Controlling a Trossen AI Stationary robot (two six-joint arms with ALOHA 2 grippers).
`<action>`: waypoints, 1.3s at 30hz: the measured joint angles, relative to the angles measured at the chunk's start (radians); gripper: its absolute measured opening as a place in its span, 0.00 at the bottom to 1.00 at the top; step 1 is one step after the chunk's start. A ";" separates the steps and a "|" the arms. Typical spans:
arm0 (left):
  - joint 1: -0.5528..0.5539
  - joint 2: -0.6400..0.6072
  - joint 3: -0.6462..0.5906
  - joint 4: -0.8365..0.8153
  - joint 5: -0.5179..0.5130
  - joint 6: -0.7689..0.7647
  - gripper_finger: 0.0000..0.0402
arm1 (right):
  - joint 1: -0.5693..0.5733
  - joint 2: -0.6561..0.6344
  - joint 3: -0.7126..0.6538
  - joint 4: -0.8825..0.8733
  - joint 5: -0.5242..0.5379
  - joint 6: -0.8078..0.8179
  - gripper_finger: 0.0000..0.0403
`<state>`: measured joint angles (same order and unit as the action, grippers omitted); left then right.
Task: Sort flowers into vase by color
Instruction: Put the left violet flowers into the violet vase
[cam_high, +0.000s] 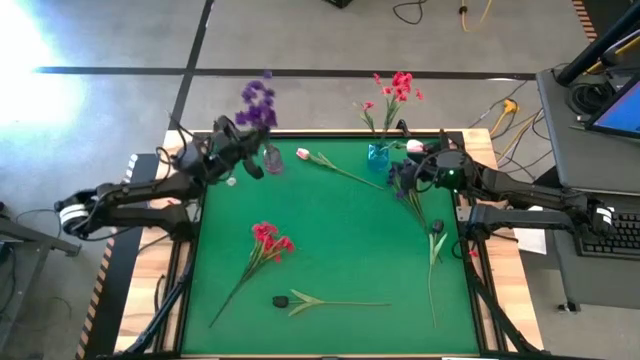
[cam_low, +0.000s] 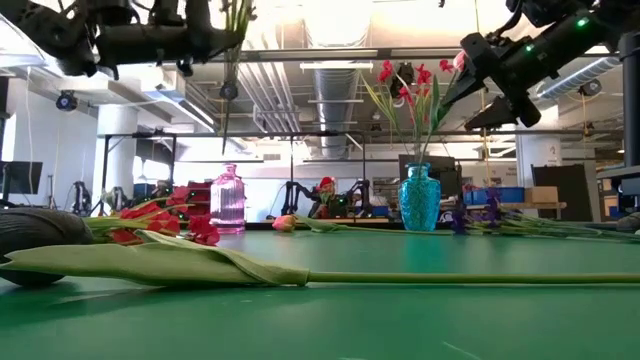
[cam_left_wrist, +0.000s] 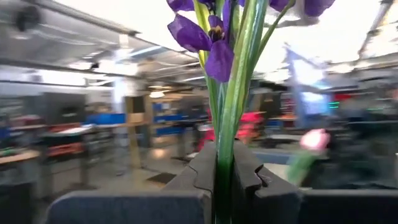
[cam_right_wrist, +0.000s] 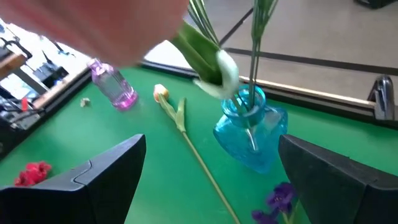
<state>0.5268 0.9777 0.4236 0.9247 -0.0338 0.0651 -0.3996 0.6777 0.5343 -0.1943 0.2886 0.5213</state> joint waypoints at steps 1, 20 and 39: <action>0.031 -0.001 0.000 0.000 -0.001 -0.009 0.00 | 0.000 0.000 0.000 0.008 0.000 0.000 0.89; 0.222 0.178 0.084 0.116 0.106 -0.077 0.00 | 0.000 0.000 0.000 0.014 0.000 -0.009 0.89; 0.262 0.272 0.046 0.258 0.105 -0.191 0.00 | 0.000 0.000 0.000 0.012 0.000 -0.025 0.89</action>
<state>0.7891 1.2496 0.4694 1.1831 0.0715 -0.1264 -0.4000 0.6777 0.5343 -0.1824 0.2882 0.4963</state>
